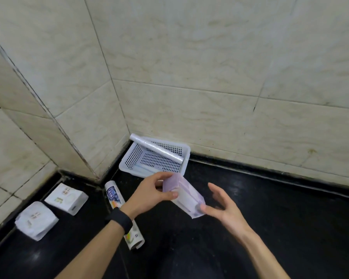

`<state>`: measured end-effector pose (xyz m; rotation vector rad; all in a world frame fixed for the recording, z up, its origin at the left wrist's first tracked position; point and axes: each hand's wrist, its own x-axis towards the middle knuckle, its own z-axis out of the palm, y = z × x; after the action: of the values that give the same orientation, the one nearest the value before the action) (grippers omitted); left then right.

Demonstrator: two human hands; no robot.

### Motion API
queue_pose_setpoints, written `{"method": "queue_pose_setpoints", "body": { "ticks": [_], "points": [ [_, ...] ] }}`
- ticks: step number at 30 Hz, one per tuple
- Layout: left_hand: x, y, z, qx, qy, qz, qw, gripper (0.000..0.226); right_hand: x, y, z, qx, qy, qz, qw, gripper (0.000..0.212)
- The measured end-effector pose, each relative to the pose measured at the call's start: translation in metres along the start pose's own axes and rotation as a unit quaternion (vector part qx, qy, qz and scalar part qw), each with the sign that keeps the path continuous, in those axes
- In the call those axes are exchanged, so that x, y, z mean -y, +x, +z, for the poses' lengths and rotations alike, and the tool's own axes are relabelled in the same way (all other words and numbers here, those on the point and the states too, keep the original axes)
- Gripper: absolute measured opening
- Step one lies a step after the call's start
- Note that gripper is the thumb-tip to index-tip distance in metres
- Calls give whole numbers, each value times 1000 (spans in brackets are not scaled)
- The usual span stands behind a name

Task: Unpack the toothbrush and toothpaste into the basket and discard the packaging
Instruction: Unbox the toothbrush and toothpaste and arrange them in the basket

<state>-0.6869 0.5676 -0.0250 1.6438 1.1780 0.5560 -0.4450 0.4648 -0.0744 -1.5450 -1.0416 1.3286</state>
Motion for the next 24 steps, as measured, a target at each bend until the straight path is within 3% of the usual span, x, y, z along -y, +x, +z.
{"method": "queue_pose_setpoints", "body": {
  "ticks": [2,4,6,9,13,17,21,24],
  "points": [
    [-10,4,-5,40,-14,-6,999,56,8,6,0,57,-49,-11,997,97],
    [-21,9,-9,53,-57,-2,997,55,17,13,3,81,-85,-26,993,86],
    [-33,14,-8,3,-83,3,997,52,27,17,8,46,-100,-52,993,68],
    [-46,21,4,-100,-118,-24,988,62,40,24,19,-35,-113,-84,989,59],
    [-51,30,26,-101,-142,-24,984,61,50,26,32,-66,-108,-101,987,59],
    [-53,30,19,-152,-13,1,988,50,50,27,27,-7,-104,-99,990,62],
    [-50,25,3,-74,239,116,961,61,72,26,8,-44,-37,-122,991,55],
    [-55,24,1,-42,308,143,940,74,89,23,1,-24,-36,-132,990,57]
  ]
}}
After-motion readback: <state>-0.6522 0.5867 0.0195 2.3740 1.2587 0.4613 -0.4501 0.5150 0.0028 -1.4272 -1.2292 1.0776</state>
